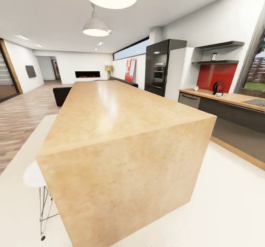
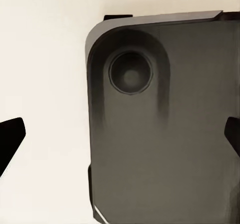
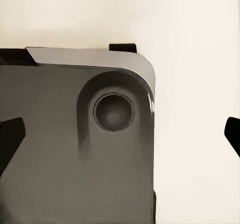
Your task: Set up a coffee station on the kitchen countertop: keep the coffee maker on the countertop, move the bottle of coffee from the kitchen shelf to the counter next to the coffee maker, place a paper coffee filter on top of the coffee maker, put the saucer next to the coffee maker with the coffee cup on the saucer, and place the electric kettle next to the coffee maker.
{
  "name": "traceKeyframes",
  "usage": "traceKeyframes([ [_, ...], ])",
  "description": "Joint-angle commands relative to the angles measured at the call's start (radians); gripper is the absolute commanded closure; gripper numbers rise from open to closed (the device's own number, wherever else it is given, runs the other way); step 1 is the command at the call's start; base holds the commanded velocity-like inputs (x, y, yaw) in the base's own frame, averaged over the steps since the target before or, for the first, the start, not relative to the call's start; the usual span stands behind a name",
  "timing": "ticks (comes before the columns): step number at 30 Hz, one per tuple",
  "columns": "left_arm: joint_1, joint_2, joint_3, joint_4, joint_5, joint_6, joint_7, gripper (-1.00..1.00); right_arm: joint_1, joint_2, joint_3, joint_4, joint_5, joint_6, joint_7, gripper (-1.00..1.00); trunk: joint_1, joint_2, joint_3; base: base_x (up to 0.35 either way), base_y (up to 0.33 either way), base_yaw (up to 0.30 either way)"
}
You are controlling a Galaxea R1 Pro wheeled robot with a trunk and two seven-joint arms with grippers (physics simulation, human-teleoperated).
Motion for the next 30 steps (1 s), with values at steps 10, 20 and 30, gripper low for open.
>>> traceKeyframes([
  [10, -0.002, 0.001, 0.001, -0.001, 0.009, 0.006, 0.003, -1.00, 0.000, 0.000, -0.002, 0.000, -0.001, -0.003, 0.000, -1.00, 0.000, 0.000, -0.001, 0.000, 0.000, -0.267],
  [20, -0.002, -0.003, 0.005, -0.001, 0.009, 0.007, 0.014, -1.00, 0.000, 0.000, -0.002, 0.000, -0.001, -0.002, 0.000, -1.00, -0.004, 0.007, 0.002, 0.000, 0.000, -0.267],
  [30, -0.001, -0.003, 0.003, -0.001, 0.009, 0.007, 0.015, -1.00, 0.000, 0.001, -0.002, 0.000, -0.001, -0.002, 0.000, -1.00, -0.042, 0.077, 0.034, 0.000, 0.000, -0.267],
])
